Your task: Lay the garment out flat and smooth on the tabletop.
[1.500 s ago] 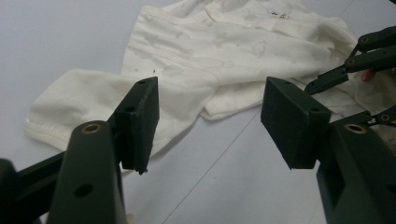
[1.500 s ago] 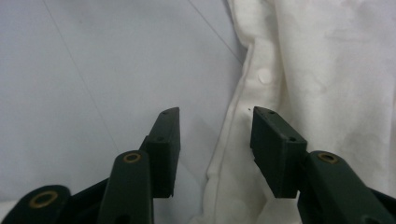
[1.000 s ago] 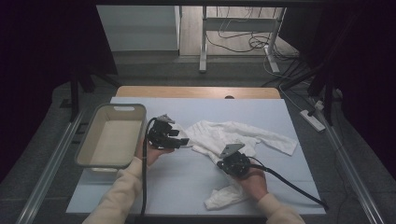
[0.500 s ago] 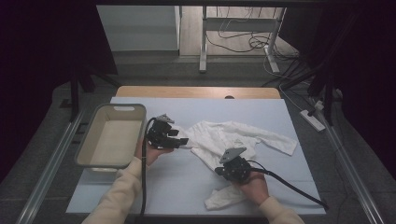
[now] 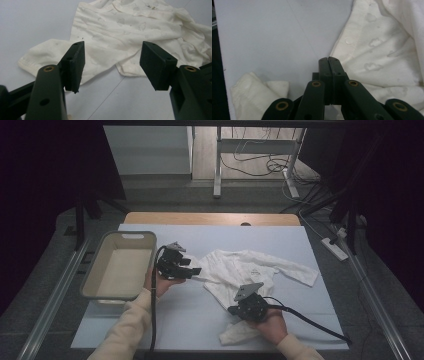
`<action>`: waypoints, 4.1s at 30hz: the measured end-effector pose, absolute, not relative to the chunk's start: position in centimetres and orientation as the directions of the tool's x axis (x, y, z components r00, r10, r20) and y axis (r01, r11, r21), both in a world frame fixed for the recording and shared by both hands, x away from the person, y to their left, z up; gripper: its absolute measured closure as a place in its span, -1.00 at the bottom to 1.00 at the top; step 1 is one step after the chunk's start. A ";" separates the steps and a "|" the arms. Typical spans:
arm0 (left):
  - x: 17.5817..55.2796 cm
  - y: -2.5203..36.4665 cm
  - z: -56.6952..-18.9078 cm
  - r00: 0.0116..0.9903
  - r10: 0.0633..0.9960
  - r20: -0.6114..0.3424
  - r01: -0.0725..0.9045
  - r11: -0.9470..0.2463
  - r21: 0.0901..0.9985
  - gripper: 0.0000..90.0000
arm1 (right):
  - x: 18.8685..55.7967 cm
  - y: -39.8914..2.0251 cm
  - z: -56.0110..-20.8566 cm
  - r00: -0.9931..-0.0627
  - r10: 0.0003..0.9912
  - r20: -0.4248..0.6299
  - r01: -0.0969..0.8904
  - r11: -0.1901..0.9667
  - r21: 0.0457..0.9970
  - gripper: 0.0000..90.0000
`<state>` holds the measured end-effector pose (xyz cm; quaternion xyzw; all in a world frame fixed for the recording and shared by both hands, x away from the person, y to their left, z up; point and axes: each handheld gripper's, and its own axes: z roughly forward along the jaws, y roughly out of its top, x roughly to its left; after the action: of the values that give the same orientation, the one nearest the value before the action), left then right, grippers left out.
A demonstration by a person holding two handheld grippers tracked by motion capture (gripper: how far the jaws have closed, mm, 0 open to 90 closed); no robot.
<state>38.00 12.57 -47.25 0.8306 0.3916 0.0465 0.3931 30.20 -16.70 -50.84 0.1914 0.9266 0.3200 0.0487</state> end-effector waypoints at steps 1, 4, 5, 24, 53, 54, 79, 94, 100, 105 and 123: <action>38.0 12.6 -47.3 0.688 0.688 -0.233 0.615 -0.381 0.690 -0.17 | 30.0 -16.7 -50.8 -0.922 0.385 0.043 0.328 0.719 0.613 0.98; 38.0 12.7 -47.2 0.688 0.688 -0.230 0.614 -0.383 0.690 -0.17 | 29.5 -16.5 -50.7 -0.929 0.366 0.048 0.317 0.726 0.611 0.98; 38.0 12.7 -47.2 0.688 0.688 -0.230 0.614 -0.383 0.690 -0.17 | 29.3 -16.5 -50.6 -0.932 0.360 0.049 0.313 0.727 0.612 0.98; 37.9 12.7 -46.9 0.691 0.687 -0.223 0.606 -0.384 0.697 -0.17 | 31.1 -15.4 -49.8 -0.896 0.440 0.059 0.356 0.632 0.689 0.12; 37.9 12.8 -46.9 0.687 0.691 -0.224 0.609 -0.378 0.697 -0.17 | 33.9 -10.4 -52.1 -0.920 0.390 -0.046 0.283 0.739 0.612 0.77; 37.9 12.8 -46.9 0.687 0.691 -0.224 0.608 -0.379 0.697 -0.17 | 33.9 -10.4 -52.0 -0.922 0.385 -0.049 0.279 0.744 0.607 0.81; 38.0 13.0 -46.9 0.686 0.692 -0.225 0.610 -0.378 0.696 -0.18 | 28.3 -10.3 -51.8 -0.973 0.215 0.083 0.220 0.760 0.612 0.85; 38.0 12.9 -47.0 0.688 0.690 -0.224 0.610 -0.383 0.694 -0.18 | 25.7 -9.8 -51.9 -0.979 0.145 0.141 0.202 0.747 0.633 0.85; 38.0 13.0 -47.1 0.687 0.691 -0.226 0.611 -0.381 0.694 -0.18 | 25.7 -10.2 -51.2 -0.979 0.151 0.136 0.203 0.742 0.639 0.59; 38.0 13.1 -47.0 0.687 0.691 -0.223 0.610 -0.381 0.695 -0.18 | 26.3 -12.1 -49.6 -0.967 0.239 0.093 0.235 0.687 0.688 0.22; 37.9 12.9 -47.0 0.688 0.691 -0.223 0.609 -0.382 0.696 -0.18 | 30.6 -16.5 -50.1 -0.881 0.471 0.035 0.376 0.655 0.655 0.06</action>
<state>37.88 12.87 -46.95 0.8295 0.3915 0.0520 0.3948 30.57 -16.48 -50.15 0.2337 0.9071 0.3433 0.0691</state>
